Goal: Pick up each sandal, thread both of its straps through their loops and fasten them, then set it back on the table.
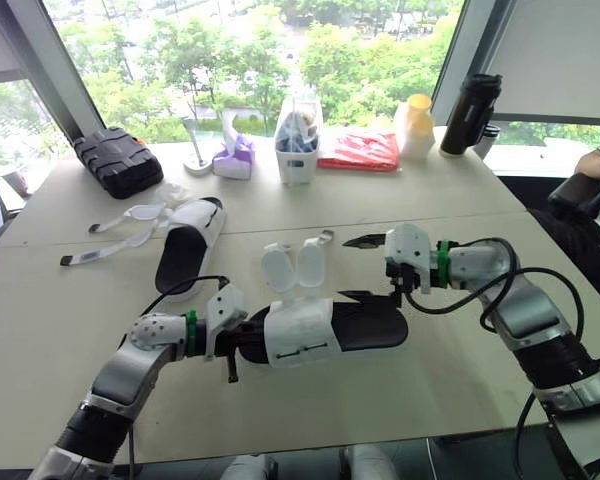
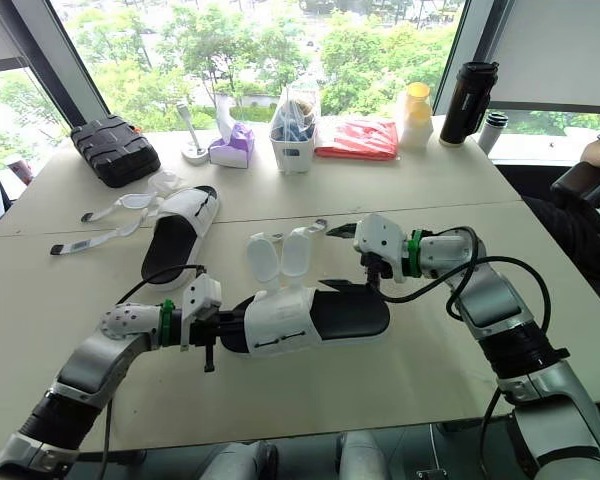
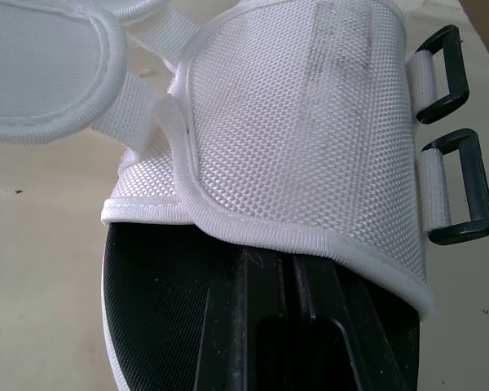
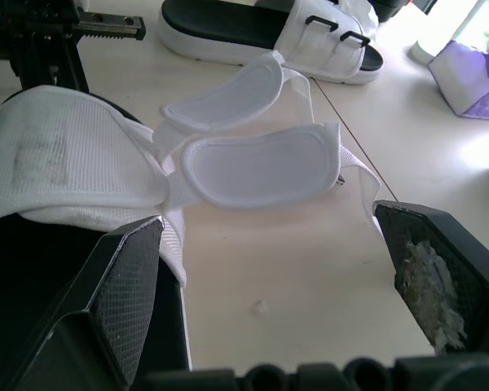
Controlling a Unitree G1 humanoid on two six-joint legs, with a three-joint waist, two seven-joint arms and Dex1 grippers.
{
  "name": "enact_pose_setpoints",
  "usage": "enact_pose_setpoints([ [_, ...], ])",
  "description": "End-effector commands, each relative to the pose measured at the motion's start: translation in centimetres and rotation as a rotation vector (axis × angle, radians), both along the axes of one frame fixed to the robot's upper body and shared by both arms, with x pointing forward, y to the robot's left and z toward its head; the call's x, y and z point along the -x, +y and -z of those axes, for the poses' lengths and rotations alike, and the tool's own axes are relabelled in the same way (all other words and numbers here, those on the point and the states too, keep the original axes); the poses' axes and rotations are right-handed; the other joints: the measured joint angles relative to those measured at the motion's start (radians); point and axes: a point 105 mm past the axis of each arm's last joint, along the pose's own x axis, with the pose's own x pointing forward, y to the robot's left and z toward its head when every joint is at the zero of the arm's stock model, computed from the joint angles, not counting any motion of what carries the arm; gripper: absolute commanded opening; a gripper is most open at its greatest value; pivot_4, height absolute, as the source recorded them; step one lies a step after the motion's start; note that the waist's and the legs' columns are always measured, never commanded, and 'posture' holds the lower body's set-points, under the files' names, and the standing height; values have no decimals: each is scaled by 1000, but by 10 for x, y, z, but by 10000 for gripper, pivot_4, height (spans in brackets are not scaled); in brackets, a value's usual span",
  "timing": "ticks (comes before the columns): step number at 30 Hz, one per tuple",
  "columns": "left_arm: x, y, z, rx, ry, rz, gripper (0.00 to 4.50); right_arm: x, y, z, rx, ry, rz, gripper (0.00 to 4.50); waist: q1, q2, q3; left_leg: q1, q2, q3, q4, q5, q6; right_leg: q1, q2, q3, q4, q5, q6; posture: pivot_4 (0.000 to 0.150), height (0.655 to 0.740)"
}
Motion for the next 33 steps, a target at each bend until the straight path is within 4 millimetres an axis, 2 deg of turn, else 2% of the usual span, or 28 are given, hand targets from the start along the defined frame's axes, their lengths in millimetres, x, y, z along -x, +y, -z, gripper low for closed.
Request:
enact_pose_setpoints([
  [1, 9, -6, 12, -13, 32, 27, 1078, -7, -1, -15, -95, 100, 57, 45000, -1, 0, 0, 0, 0, 0, 0, 0, 0, 0, 0, 0, 0, 0, 0, 1500, 7400],
  [4, 10, -5, 18, -30, 43, 30, 1078, -18, 0, -18, -191, 303, 123, 45000, -2, 0, 0, 0, 0, 0, 0, 0, 0, 0, 0, 0, -1, 0, 0, 1500, 7400],
  [7, 10, -4, 21, -45, 42, 30, 1078, -19, 8, -26, -291, 497, 106, 45000, -1, 0, 0, 0, 0, 0, 0, 0, 0, 0, 0, 0, -1, 0, 0, 1500, 7400],
  [10, 9, -3, 22, -50, 41, 31, 1078, -23, 16, -29, -327, 612, 112, 45000, 0, 1, 0, 0, 0, 0, 0, 0, 1, 0, 0, 0, -1, 0, 0, 1500, 7400],
  [14, 9, -3, 22, -61, 35, 43, 1078, -35, 33, -12, -306, 833, 156, 45000, -3, 1, -1, 0, -1, 0, 0, 0, 1, 0, -1, 0, -1, 1, 0, 1500, 7400],
  [19, 9, -3, 22, -62, 31, 43, 1078, -37, 44, -2, -276, 917, 148, 45000, -1, 1, -1, 0, -1, -1, 0, 0, 1, 0, -1, 0, -1, 1, 0, 1500, 7400],
  [21, 9, -3, 22, -62, 30, 42, 1078, -42, 54, 2, -298, 971, 144, 45000, -5, 1, -1, -1, -2, 0, 0, -1, 1, -1, -1, 0, -1, 1, 1, 1500, 7400],
  [25, 11, -2, 23, -64, 29, 38, 1078, -56, 70, 1, -373, 1025, 165, 45000, -8, 1, -1, 0, -1, 0, 0, -1, 1, -1, -1, 0, 0, 2, 1, 1500, 7400],
  [33, 12, -4, 22, -59, 22, 30, 1078, -77, 86, 0, -495, 1059, 281, 45000, -8, 1, -1, 0, -1, 0, -2, -1, 1, -2, -1, 0, 0, 2, 1, 1500, 7400],
])
